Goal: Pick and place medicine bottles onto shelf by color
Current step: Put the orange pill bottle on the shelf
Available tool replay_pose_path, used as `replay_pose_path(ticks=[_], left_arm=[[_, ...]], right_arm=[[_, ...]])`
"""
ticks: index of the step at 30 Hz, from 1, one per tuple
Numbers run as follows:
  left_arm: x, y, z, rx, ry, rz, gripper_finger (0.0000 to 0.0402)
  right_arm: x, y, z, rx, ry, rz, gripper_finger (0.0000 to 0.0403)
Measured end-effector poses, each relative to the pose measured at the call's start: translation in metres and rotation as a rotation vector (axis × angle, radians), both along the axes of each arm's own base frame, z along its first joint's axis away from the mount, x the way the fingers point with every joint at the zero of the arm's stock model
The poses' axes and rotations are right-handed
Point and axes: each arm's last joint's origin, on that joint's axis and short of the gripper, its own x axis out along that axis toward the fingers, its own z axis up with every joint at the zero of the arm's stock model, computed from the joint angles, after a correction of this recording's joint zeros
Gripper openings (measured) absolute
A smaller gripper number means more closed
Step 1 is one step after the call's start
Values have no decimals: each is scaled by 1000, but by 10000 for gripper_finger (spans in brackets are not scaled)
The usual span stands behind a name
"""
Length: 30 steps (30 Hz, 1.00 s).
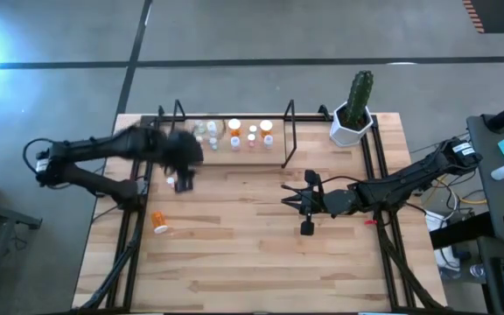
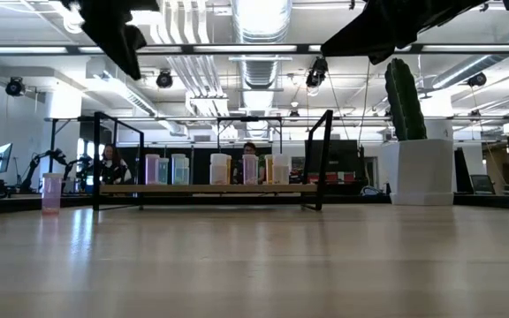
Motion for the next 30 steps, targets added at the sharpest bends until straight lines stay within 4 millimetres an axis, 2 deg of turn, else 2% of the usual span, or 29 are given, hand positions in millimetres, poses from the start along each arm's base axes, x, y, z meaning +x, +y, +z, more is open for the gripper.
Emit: replay_pose_path(ticks=[7, 13, 16, 21, 26, 30], left_arm=[[0, -66, -22, -72, 89, -182, 102], [-10, -112, -54, -45, 324, -319, 35], [-13, -133, -75, -14, 454, -315, 21], [-18, -164, -106, 100, 666, -295, 48], [-22, -187, -130, 195, 780, -299, 118], [-25, -198, -143, 238, 834, -336, 179]], right_arm=[[0, 0, 0, 4, 1, -1, 9], [0, 0, 0, 7, 3, -3, 9], [0, 0, 0, 8, 3, -3, 9], [0, 0, 0, 11, 3, -5, 9], [0, 0, 0, 18, 2, -7, 9], [0, 0, 0, 18, 2, -6, 9]])
